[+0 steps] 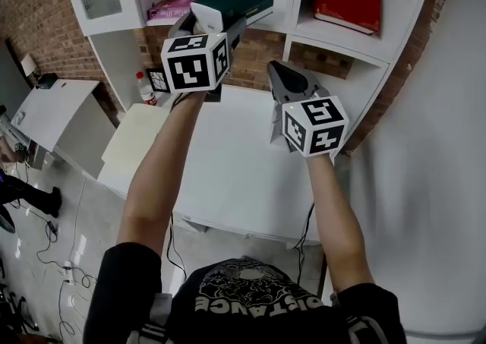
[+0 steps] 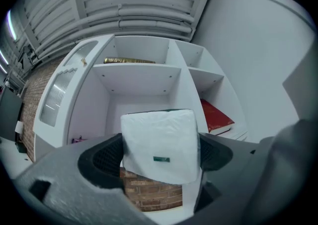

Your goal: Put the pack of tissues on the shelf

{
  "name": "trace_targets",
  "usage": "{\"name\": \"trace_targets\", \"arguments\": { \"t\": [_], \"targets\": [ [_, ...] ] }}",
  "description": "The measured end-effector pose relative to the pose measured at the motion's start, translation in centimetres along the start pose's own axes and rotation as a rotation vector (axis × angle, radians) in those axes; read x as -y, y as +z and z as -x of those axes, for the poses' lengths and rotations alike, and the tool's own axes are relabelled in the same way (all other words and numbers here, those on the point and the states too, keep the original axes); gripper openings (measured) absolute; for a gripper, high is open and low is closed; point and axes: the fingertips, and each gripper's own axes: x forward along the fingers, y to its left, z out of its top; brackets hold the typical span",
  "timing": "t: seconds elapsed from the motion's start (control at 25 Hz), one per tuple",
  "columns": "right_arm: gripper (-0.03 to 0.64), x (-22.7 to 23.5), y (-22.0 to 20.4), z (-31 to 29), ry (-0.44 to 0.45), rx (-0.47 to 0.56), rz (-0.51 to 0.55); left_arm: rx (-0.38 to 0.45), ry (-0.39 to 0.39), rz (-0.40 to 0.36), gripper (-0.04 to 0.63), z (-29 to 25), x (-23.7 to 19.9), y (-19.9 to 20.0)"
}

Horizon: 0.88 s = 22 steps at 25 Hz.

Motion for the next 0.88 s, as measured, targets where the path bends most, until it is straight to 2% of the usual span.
{"name": "trace_targets", "arguments": {
  "t": [0.32, 0.44, 0.88],
  "targets": [
    [0.005, 2.7, -0.8, -0.5, -0.009, -0.007, 0.004, 0.026, -0.010, 0.025, 0.425, -4.7, 1.5, 0.8],
    [0.005, 3.5, -1.3, -0.6, -0.012, -0.013, 0.005, 0.023, -0.005, 0.010, 0.426, -5.8, 2.0, 0.4],
    [0.005, 4.5, -3.0, -1.5, -0.014, -0.032, 0.003, -0.033, 0.016, 0.010, 0.437, -8.8, 1.6, -2.5]
  ]
}}
